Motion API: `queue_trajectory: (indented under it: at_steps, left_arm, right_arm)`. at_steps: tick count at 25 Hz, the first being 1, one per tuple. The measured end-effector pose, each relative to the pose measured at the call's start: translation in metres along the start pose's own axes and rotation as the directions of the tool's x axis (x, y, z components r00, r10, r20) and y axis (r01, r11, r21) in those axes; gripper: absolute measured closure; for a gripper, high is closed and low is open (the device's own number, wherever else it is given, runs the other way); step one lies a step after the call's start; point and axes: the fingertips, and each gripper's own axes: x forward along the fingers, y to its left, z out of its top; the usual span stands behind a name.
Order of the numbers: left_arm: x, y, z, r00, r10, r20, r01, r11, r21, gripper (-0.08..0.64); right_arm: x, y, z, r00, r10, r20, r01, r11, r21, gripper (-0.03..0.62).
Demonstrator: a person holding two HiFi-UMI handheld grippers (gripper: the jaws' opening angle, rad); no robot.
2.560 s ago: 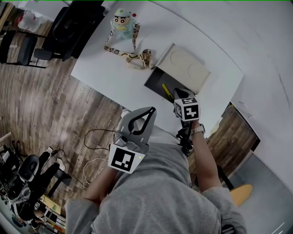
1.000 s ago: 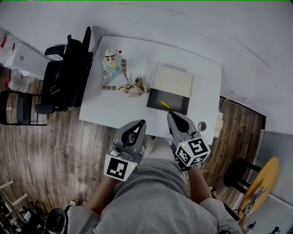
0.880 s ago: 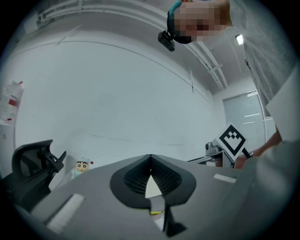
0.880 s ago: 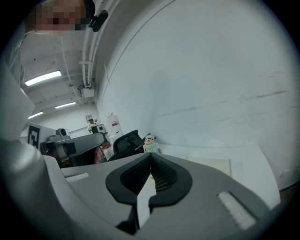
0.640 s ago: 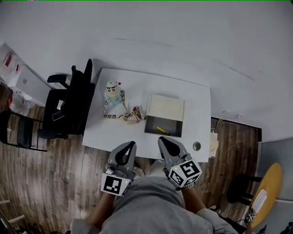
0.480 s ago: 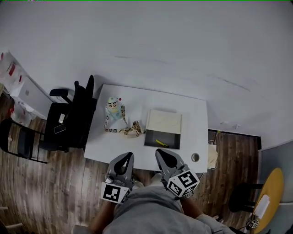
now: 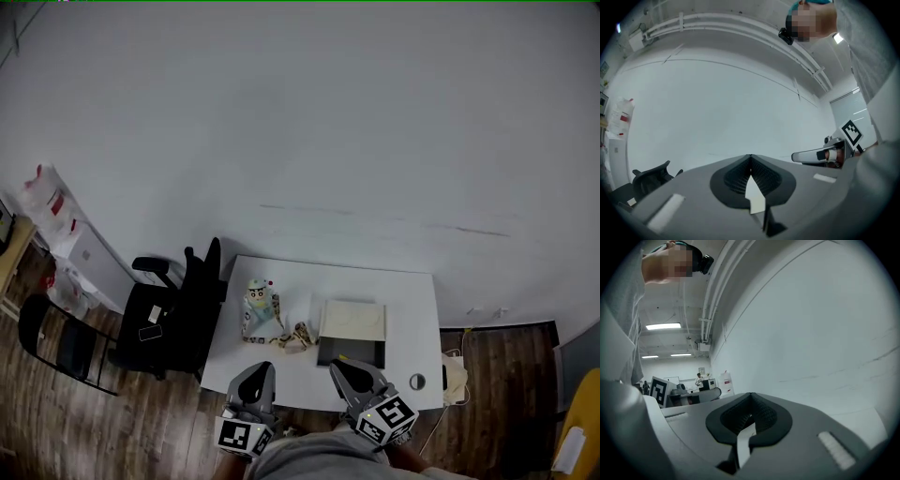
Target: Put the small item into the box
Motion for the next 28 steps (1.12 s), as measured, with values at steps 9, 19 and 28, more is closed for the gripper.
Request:
queue_trajectory:
  at_steps: [9,19,28]
  left_arm:
    - [0.001,-0.007,-0.009,0.993,-0.068,-0.091,0.069,0.998,0.004,0.557]
    - [0.005,-0.003,-0.01,0.995,-0.07,-0.078,0.07,0.998,0.001,0.557]
    - [0.008,0.001,-0.01,0.995,-0.07,-0.067,0.07,0.998,-0.004,0.557]
  right_arm:
    - [0.016,0.008,0.012,1.0,0.008,0.016,-0.008,1.0,0.0,0.577]
    - [0.03,0.013,0.018,0.999,-0.02,0.036,0.019,0.999,0.034,0.577]
    - [0.026,0.008,0.023,0.997,-0.058,0.056,0.058,0.998,0.001,0.577]
